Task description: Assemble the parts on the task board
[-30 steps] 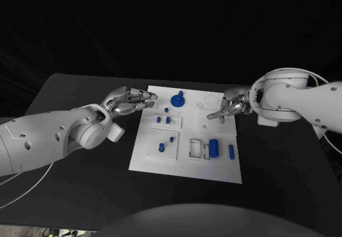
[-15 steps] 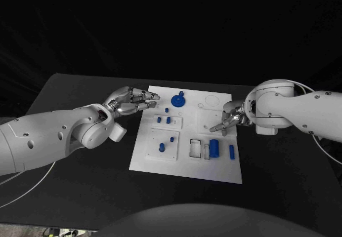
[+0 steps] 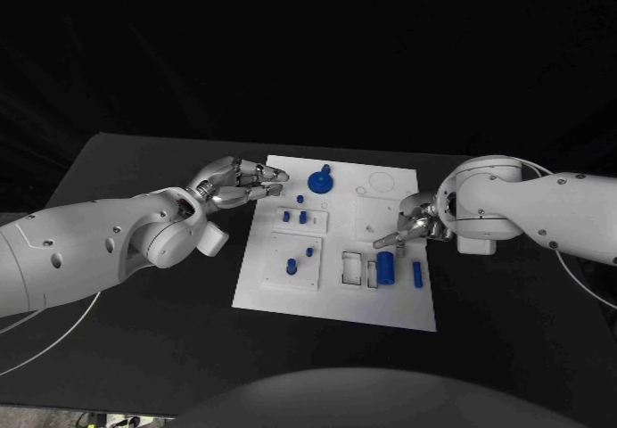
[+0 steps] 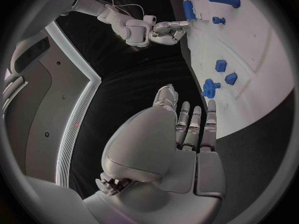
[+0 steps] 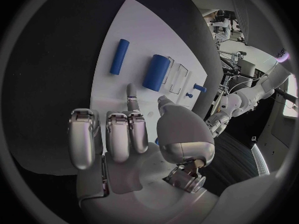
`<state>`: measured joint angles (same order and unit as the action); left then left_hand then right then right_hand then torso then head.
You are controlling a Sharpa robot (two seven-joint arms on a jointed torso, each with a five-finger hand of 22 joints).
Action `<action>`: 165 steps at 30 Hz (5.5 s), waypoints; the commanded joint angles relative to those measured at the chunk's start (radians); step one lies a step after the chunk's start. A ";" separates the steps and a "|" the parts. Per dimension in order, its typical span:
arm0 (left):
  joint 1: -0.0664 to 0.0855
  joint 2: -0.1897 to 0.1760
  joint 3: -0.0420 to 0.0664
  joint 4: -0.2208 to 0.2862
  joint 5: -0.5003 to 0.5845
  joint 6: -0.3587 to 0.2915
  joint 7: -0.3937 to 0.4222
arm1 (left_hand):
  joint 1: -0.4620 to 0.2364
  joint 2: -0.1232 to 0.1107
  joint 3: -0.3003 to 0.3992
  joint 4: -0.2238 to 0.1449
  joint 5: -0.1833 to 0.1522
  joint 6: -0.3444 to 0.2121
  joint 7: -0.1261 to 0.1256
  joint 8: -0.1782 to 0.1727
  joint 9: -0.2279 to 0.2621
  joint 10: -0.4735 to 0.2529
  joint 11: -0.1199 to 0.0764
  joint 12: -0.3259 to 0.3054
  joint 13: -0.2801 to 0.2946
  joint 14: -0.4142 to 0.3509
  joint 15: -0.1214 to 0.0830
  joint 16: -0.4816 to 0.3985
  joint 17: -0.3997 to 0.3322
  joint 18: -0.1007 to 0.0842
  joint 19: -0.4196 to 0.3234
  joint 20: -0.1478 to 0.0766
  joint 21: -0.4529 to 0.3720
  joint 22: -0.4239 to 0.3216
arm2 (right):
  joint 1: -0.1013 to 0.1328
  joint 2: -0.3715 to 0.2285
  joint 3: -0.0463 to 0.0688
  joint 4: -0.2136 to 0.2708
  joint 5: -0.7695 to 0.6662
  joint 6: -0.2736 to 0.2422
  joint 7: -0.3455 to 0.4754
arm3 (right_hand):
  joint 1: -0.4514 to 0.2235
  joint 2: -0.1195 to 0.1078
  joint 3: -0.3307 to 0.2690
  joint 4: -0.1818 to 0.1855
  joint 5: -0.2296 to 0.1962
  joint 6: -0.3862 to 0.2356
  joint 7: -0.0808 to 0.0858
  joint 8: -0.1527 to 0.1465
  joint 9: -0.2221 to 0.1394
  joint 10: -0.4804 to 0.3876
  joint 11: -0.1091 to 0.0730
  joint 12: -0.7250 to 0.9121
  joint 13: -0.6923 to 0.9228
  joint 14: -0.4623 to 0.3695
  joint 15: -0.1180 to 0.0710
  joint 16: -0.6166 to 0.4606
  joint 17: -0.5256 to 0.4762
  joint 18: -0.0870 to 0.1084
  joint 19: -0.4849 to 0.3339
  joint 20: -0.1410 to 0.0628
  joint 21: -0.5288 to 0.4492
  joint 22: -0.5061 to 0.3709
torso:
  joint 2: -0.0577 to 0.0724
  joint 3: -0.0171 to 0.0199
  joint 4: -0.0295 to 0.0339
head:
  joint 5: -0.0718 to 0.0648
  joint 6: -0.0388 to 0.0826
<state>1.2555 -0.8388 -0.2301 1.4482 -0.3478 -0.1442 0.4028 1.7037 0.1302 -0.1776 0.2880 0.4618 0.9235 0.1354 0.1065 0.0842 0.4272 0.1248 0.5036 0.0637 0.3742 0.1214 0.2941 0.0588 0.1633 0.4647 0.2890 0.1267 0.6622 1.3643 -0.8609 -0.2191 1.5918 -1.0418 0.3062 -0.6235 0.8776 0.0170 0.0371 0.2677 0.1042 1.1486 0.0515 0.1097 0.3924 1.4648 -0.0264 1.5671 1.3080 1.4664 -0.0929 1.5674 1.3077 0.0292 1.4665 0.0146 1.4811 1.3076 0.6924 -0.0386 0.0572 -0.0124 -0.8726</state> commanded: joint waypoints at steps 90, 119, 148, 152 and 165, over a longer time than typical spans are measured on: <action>-0.003 0.023 0.000 -0.025 0.004 0.063 -0.042 | 0.002 -0.003 -0.002 0.001 0.001 0.006 0.002 0.007 0.001 0.007 0.003 0.003 0.001 0.009 0.005 0.008 0.001 -0.016 0.009 0.001 0.005 -0.004 | 0.037 0.025 -0.001 -0.001 0.296 -0.048 -0.007 | 0.083 -0.010 0.100 -0.166 0.300 -0.047 -0.026 0.092 0.309 0.106 -0.021 0.004 0.263 0.085 -0.011 -0.046 0.180 0.028 0.002 -0.005 -0.158 0.186 | 0.001 -0.0007 0.0006 | 0.003 0.000; -0.003 0.026 0.000 -0.025 0.004 0.075 -0.053 | 0.003 -0.004 -0.003 0.000 0.001 0.005 0.002 0.006 0.001 0.007 0.004 0.002 0.000 0.012 0.006 0.010 0.001 -0.016 0.010 0.001 0.005 -0.005 | -0.019 0.120 -0.001 -0.051 0.337 -0.068 -0.031 | 0.043 -0.008 0.103 -0.153 0.151 -0.111 -0.005 0.058 0.355 0.106 -0.002 0.004 0.263 0.066 0.005 -0.093 0.112 0.044 -0.032 0.009 -0.248 0.161 | 0.002 -0.0007 -0.0002 | 0.013 0.000; -0.007 0.027 0.000 -0.030 0.004 0.095 -0.068 | 0.016 -0.004 0.000 -0.005 0.013 0.004 0.004 0.007 0.001 0.008 0.007 0.001 0.000 0.014 0.010 0.012 0.001 -0.016 0.012 0.001 0.006 -0.008 | -0.022 0.085 -0.001 -0.033 0.319 -0.151 -0.011 | -0.032 -0.022 0.018 -0.083 -0.049 -0.135 0.005 0.025 0.375 0.106 0.006 0.004 0.263 0.066 0.010 -0.110 0.094 0.048 -0.028 0.015 -0.283 0.153 | 0.000 0.0007 0.0011 | 0.025 0.000; -0.008 0.027 0.000 -0.030 0.004 0.096 -0.068 | 0.017 -0.004 0.000 -0.005 0.014 0.004 0.004 0.007 0.001 0.008 0.007 0.001 0.000 0.014 0.010 0.012 0.001 -0.017 0.012 0.001 0.006 -0.008 | -0.016 0.061 0.000 -0.016 0.324 -0.180 0.009 | -0.033 -0.027 0.012 -0.079 -0.050 -0.139 0.006 0.022 0.375 0.106 0.006 0.004 0.263 0.067 0.011 -0.107 0.099 0.047 -0.026 0.015 -0.279 0.155 | 0.001 0.0002 0.0004 | 0.027 0.000; -0.010 0.020 0.000 -0.029 0.004 0.097 -0.061 | 0.021 -0.004 0.002 -0.006 0.020 0.005 0.005 0.009 0.001 0.010 0.008 0.001 0.000 0.016 0.011 0.014 0.001 -0.017 0.012 0.001 0.006 -0.009 | 0.021 -0.112 0.001 0.166 0.224 -0.353 0.294 | 0.175 -0.017 0.064 -0.182 0.192 -0.206 0.009 0.059 0.433 0.106 0.008 0.004 0.263 0.092 0.010 -0.035 0.203 0.027 0.014 0.012 -0.180 0.189 | 0.003 0.0003 -0.0023 | 0.033 0.000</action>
<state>1.2455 -0.8183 -0.2303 1.4170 -0.3474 -0.0644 0.3313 1.7141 0.1275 -0.1776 0.2880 0.4753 0.9236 0.1356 0.1103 0.0844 0.4316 0.1291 0.5036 0.0632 0.3849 0.1324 0.3035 0.0586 0.1633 0.4718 0.2889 0.1267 0.6539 1.3861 -0.9655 -0.2179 1.7388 -0.7382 0.0517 -0.4957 1.0378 -0.0003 0.0952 0.0964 0.2744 0.9507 0.0594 0.1662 0.8231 1.4648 -0.0266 1.5670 1.3077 1.4651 -0.0870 1.5271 1.3073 0.0609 1.4615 0.0268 1.2954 1.3079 0.6935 -0.0383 0.0566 0.0210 -0.8726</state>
